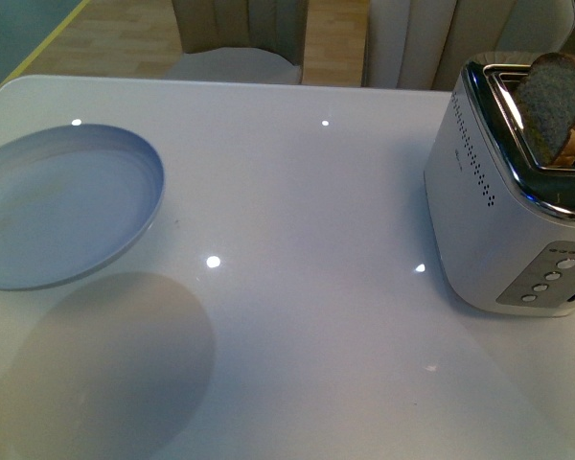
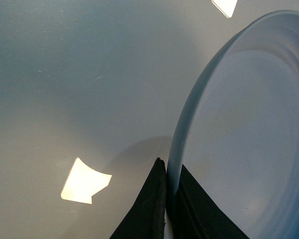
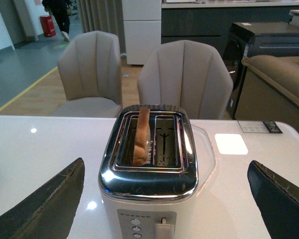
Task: Left arm holds plate, right arm toasts bread
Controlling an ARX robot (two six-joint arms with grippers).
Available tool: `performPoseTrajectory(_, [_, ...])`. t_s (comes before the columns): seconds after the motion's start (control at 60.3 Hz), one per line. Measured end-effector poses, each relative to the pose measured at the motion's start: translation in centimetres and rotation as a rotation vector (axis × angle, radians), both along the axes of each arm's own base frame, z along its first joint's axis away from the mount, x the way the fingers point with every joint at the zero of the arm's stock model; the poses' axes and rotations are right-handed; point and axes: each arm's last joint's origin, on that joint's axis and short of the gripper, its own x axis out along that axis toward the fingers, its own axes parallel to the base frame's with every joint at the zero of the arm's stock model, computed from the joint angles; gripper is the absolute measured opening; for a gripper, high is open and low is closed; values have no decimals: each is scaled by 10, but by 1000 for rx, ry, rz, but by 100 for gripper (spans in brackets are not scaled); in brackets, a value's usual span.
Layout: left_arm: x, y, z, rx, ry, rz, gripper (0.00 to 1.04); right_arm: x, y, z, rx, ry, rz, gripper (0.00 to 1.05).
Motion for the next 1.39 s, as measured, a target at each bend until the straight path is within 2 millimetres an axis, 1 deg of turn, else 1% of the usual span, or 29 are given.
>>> performPoseTrajectory(0.1, [5,17,-15,1,-5,10,3,0,0,0,0,0,0,96])
performPoseTrajectory(0.182, [12,29,-32,5,-8,-2,3,0,0,0,0,0,0,96])
performPoseTrajectory(0.332, [21,36,-52,11,2,-24,3,0,0,0,0,0,0,96])
performPoseTrajectory(0.398, [27,41,-65,10,12,-29,3,0,0,0,0,0,0,96])
performPoseTrajectory(0.431, [30,44,-69,12,11,-27,3,0,0,0,0,0,0,96])
performPoseTrajectory(0.664, [39,55,-86,26,16,-29,3,0,0,0,0,0,0,96])
performPoseTrajectory(0.962, [39,56,-106,41,43,-41,3,0,0,0,0,0,0,96])
performPoseTrajectory(1.211, [40,57,-110,41,35,-44,3,0,0,0,0,0,0,96])
performPoseTrajectory(1.244, [40,57,-110,42,35,-44,5,0,0,0,0,0,0,96])
performPoseTrajectory(1.394, [41,57,-109,45,24,-44,30,0,0,0,0,0,0,96])
